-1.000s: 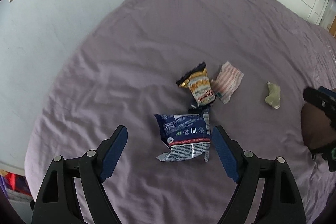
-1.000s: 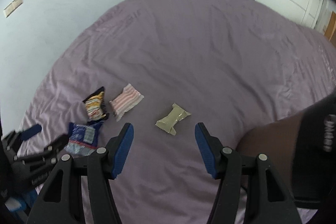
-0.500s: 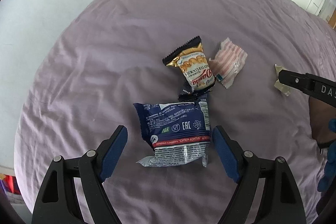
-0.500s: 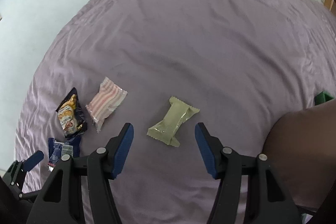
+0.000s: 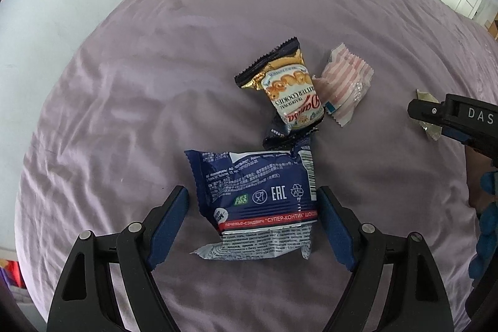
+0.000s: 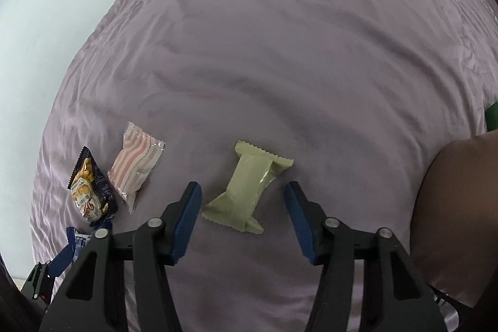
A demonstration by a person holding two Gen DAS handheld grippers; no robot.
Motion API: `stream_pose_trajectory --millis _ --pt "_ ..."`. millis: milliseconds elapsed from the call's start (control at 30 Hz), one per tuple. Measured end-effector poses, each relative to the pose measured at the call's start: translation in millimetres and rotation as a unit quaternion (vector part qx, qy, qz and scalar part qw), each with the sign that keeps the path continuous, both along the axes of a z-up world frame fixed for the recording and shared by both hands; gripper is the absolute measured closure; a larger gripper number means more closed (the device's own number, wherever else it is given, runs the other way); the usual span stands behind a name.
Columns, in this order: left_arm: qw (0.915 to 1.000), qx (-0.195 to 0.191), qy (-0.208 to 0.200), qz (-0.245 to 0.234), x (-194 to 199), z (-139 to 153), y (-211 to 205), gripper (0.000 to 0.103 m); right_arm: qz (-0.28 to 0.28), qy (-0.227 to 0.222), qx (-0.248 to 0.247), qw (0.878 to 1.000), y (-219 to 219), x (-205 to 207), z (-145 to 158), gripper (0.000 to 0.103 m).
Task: Organize snacks
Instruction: 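Grasp the blue biscuit pack with left tool while right tool grasps the pale green bar, then carry both held snacks over the green tray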
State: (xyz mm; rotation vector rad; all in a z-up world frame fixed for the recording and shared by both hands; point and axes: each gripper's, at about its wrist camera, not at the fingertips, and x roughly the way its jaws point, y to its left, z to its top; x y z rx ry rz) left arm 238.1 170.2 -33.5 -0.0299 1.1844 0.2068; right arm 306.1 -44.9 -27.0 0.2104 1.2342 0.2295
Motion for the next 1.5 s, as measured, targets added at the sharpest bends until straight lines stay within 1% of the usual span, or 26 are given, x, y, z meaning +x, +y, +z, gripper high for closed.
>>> stream_pose_trajectory --millis 33,67,100,133,167,200,233,300,333,500,667,800,933,1067,1233,1467,1500 --pt "1.0 -0.001 0.001 0.001 1 -1 0 0.025 0.0 0.001 0.0 1.0 0 1 0 0.049" --pt "1.0 -0.002 0.002 0.001 2 -2 1 0.025 0.0 0.001 0.0 1.0 -2 0 0 0.058" --pt "1.0 -0.003 0.003 0.002 3 -3 0 0.025 0.0 0.001 0.002 1.0 -3 0 0 0.066" --pt "1.0 -0.004 0.004 0.002 3 -4 1 0.025 0.0 0.001 0.002 1.0 -4 1 0 0.07" --pt "1.0 -0.004 0.005 0.003 4 -5 1 0.025 0.002 0.001 0.003 1.0 -4 1 0 0.079" --pt "1.0 -0.005 0.005 0.003 4 -6 2 0.025 0.003 0.0 0.004 1.0 -5 1 -1 0.083" --pt "0.9999 -0.007 0.006 0.004 6 -9 1 0.026 0.004 -0.002 0.005 1.0 -6 0 -1 0.083" --pt "0.9998 -0.014 0.009 0.008 8 -12 5 0.034 0.008 -0.004 0.007 1.0 -6 0 0 0.084" --pt "0.9998 -0.016 0.011 0.008 8 -13 6 0.042 0.011 -0.007 0.007 1.0 -6 -1 1 0.085" --pt "0.9999 -0.01 0.005 0.004 4 -15 8 0.043 0.022 -0.018 0.0 1.0 -10 -6 8 0.087" --pt "0.9998 -0.017 -0.004 0.008 -3 -11 13 0.045 0.039 -0.029 -0.01 0.999 -11 -13 18 0.088" --pt "0.9998 -0.014 -0.011 0.011 -10 -4 17 0.046 0.051 -0.042 -0.002 0.998 -10 -22 29 0.088" --pt "0.9997 -0.012 -0.015 0.012 -21 2 12 0.046 0.059 -0.054 0.012 0.997 -13 -32 41 0.088" --pt "0.9997 -0.013 -0.021 0.01 -33 9 9 0.046 0.08 -0.068 0.021 0.994 -14 -47 59 0.088" --pt "0.9995 -0.016 -0.029 0.002 -44 25 6 0.046 0.108 -0.082 0.026 0.99 -15 -76 81 0.088" --pt "0.9983 -0.02 -0.052 -0.015 -67 58 -2 0.046 0.13 -0.098 0.034 0.986 -26 -118 114 0.088" --pt "0.9977 -0.027 -0.058 -0.02 -71 64 -3 0.046 0.134 -0.102 0.037 0.985 -29 -127 121 0.088"
